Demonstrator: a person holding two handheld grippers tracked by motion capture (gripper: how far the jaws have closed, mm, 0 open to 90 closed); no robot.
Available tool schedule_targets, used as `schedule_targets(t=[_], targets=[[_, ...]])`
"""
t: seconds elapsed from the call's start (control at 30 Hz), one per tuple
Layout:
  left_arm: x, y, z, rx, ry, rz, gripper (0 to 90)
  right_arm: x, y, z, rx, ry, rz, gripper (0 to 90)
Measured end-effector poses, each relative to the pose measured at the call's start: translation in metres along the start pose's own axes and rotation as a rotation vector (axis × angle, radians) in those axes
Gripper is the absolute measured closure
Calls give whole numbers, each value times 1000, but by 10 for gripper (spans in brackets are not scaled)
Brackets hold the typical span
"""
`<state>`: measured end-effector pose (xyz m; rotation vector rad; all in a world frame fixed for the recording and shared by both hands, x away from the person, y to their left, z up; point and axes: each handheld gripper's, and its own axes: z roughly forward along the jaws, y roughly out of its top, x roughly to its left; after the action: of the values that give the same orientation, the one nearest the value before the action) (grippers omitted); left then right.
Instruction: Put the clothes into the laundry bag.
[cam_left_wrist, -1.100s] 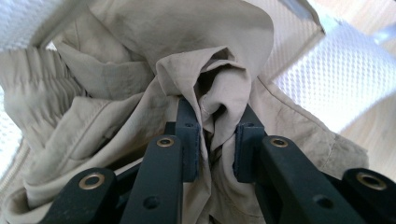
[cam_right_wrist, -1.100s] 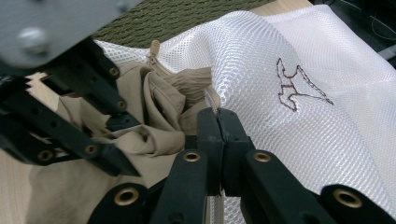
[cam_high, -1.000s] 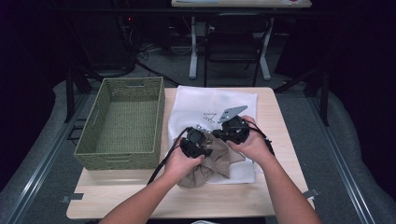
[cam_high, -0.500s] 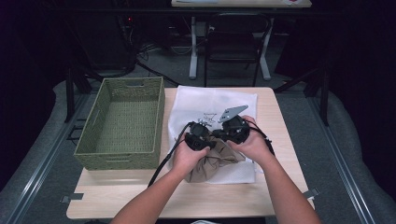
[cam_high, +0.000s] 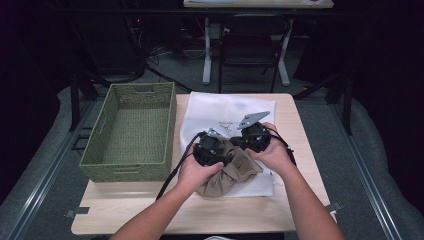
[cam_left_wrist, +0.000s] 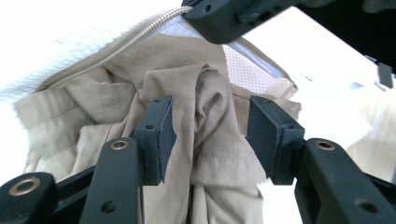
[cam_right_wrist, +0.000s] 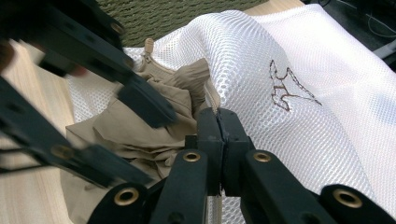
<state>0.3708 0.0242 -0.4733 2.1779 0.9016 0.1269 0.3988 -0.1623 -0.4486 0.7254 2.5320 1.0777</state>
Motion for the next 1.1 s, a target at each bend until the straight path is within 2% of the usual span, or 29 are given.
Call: schedule_targets(t=[0.1,0.13,0.17,0.23,0.33,0.37,0.57,0.8,0.97,1.03,1.1], targets=[[4,-6,-14,-8,28,-3,509,0,0,-1,-4,-6,-1,893],[4,-6,-14,-8,28,-3,510,0,0,-1,-4,-6,-1,893],[9,-11,-21,-8,57,-3,513,0,0,-2,-8,-6,-2,893],[15,-14,-26,-8,76,-8,523,0,1,-2,-10,-8,1,893],[22,-17,-29,-12,86,-28,532,1,1,-2,-18,-13,3,893],[28,-20,-31,-18,101,-46,534,0,2,-2,-25,-17,-2,893],[35,-22,-32,-13,121,-44,539,1,3,-3,-38,-22,2,893],[41,-22,-21,9,153,-50,529,0,6,-7,-58,-26,0,893],[53,-21,2,31,164,-99,531,-1,6,-10,-69,-27,4,894],[56,-21,8,33,171,-100,560,-2,6,-10,-71,-26,6,893],[56,-21,13,42,171,-97,638,-2,6,-10,-71,-25,8,894]])
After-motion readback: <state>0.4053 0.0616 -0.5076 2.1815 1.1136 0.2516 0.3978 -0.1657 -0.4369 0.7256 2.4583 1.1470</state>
